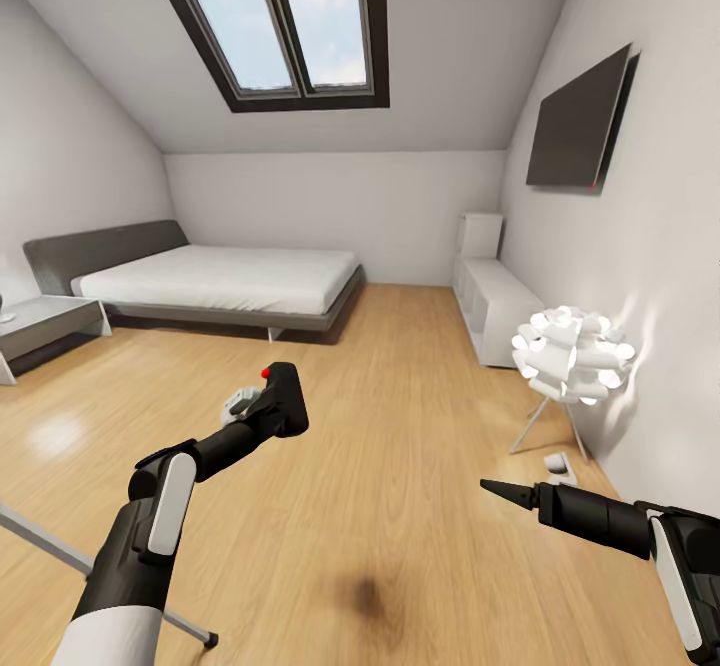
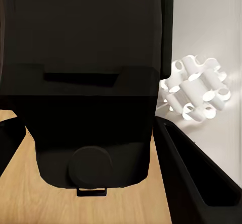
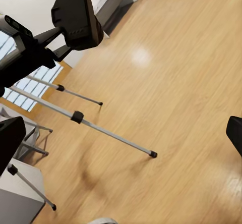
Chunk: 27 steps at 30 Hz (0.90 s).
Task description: Attach the digital camera to the camera tripod in the bedroom.
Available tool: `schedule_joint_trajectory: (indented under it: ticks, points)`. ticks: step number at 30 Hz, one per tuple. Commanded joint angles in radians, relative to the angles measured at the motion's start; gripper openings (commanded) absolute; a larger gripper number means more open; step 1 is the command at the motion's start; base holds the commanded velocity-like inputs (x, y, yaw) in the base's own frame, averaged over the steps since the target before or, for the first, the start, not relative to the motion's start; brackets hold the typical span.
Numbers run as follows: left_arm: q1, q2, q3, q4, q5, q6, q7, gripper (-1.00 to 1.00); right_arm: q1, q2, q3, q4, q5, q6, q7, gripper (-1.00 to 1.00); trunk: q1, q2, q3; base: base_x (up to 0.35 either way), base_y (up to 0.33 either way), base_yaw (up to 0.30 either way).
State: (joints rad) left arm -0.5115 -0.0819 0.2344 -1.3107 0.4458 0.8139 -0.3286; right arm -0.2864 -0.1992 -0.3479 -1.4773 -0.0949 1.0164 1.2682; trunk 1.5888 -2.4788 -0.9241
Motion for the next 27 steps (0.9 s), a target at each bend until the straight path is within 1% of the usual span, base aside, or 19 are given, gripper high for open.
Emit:
schedule_joint_trajectory:
  ticks: [1, 27]
  points:
    - [-0.001, -0.001, 0.003, 0.000, -0.001, 0.007, -0.006, -1.00, -0.001, 0.000, 0.000, 0.000, -0.003, 0.007, 0.000, 1.00, -0.004, 0.007, 0.002, 0.000, 0.000, 0.000]
    - [-0.001, -0.001, 0.004, 0.003, 0.005, 0.011, -0.015, -1.00, -0.001, 0.000, 0.000, 0.000, -0.003, 0.007, 0.000, 1.00, -0.104, 0.189, 0.084, 0.000, 0.000, 0.000]
